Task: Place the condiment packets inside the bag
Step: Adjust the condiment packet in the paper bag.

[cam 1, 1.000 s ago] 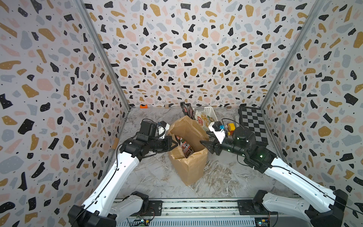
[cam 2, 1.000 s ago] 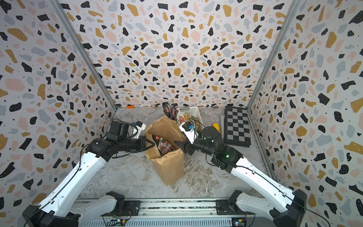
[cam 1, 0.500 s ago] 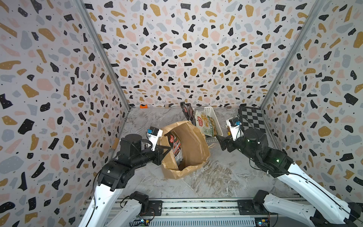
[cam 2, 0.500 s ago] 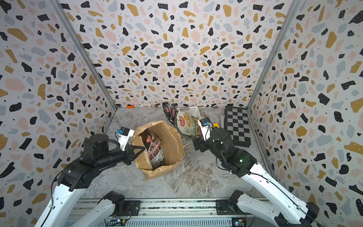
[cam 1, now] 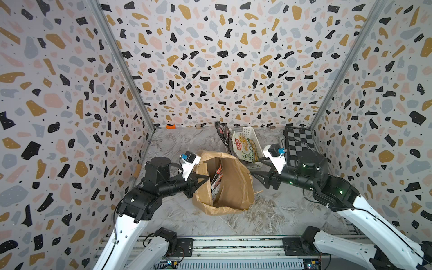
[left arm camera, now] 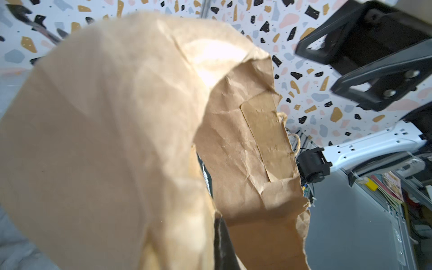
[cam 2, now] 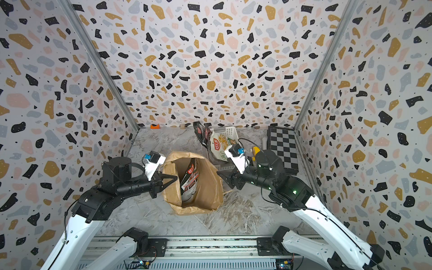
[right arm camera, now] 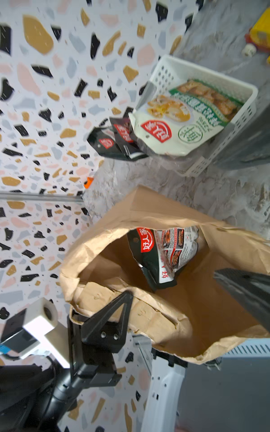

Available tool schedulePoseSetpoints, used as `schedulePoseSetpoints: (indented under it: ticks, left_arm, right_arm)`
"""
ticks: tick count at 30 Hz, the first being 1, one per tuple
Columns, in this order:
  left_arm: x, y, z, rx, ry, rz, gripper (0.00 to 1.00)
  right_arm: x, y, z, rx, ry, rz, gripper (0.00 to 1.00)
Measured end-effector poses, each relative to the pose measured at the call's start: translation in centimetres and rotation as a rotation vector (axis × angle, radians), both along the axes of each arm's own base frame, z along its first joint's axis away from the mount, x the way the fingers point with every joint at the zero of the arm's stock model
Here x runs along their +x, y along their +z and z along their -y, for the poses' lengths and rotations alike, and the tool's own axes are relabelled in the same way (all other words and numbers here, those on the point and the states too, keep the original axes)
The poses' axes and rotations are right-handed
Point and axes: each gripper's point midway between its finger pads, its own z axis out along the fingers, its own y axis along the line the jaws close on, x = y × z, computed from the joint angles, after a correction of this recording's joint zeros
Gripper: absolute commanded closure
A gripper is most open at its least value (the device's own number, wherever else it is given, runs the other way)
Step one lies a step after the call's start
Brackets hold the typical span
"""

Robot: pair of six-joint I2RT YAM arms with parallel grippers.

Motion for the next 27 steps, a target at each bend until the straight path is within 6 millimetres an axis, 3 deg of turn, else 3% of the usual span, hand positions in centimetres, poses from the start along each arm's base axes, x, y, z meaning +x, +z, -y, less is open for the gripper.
schedulePoseSetpoints:
  ticks: [4,7,14,18,21,23,27]
  left_arm:
    - [-0.5,0.5,0.3,-0.016,-0.027,0.017,1.0]
    - [-0.6,0.4,0.4,-0.02,-0.033,0.01,1.0]
    - [0.3,0.0,0.3,-0.027,0.01,-0.029,1.0]
    - [0.9,-0.1,0.0,-0.026,0.055,-0.044,1.0]
    - [1.2,0.0,-0.1,-0.03,0.075,-0.05,1.0]
    - [1.3,0.0,-0.2,-0.031,0.084,-0.054,1.0]
    - [1.3,0.1,-0.2,-0.036,0.089,-0.056,1.0]
  right_arm:
    - [-0.7,-2.8,-2.1,-0.063,0.067,-0.072,0.35]
    - [-1.2,-3.5,-1.9,-0.075,0.053,-0.079,0.34]
    - [-1.2,-1.4,1.3,-0.007,-0.079,-0.05,0.35]
    - [-2.0,-0.6,1.7,0.058,-0.09,-0.107,0.37]
    - [-3.4,-0.3,0.4,0.118,-0.044,-0.202,0.38]
    - [-4.8,-0.4,-1.7,0.142,0.017,-0.274,0.38]
    - [-6.8,-2.4,-5.7,0.102,0.073,-0.408,0.36]
